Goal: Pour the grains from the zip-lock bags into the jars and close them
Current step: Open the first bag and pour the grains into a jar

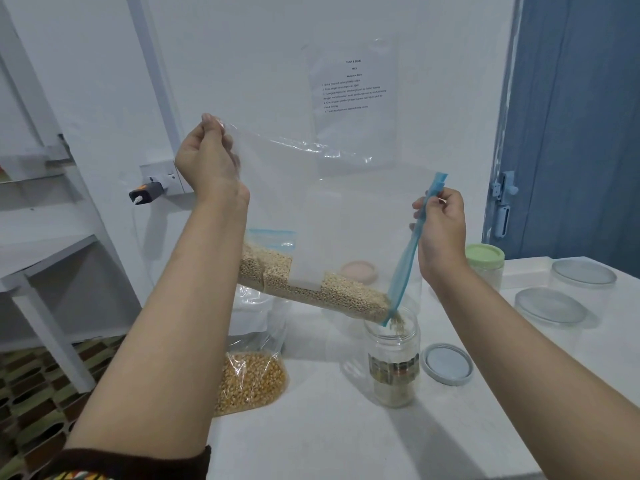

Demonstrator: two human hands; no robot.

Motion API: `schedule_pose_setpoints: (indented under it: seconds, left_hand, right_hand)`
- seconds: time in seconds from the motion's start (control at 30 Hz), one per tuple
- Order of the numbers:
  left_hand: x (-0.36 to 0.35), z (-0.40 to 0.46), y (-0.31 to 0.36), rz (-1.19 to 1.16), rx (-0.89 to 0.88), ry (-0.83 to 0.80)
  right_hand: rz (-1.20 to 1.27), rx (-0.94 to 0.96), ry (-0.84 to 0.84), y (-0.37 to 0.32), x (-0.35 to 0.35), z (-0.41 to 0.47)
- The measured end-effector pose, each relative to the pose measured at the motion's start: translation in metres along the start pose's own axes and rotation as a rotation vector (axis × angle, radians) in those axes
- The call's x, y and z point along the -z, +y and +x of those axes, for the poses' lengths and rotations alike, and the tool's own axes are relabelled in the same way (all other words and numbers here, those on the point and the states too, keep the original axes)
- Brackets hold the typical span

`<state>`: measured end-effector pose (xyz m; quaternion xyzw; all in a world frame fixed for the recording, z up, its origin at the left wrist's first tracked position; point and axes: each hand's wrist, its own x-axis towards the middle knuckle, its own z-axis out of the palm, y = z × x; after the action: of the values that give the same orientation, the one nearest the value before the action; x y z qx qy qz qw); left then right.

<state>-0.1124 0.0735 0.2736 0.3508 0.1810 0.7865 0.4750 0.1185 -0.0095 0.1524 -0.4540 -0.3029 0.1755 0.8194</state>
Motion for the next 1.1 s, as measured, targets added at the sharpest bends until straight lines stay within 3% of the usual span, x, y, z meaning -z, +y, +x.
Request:
schedule_pose_setpoints:
  seconds: [1.1]
  left_hand:
    - [0.0008,-0.0015,0.0098,0.076,-0.005,-0.039]
  right_hand:
    - [-0.004,0.018,-0.013,-0.0038,0.0009,-0.0081]
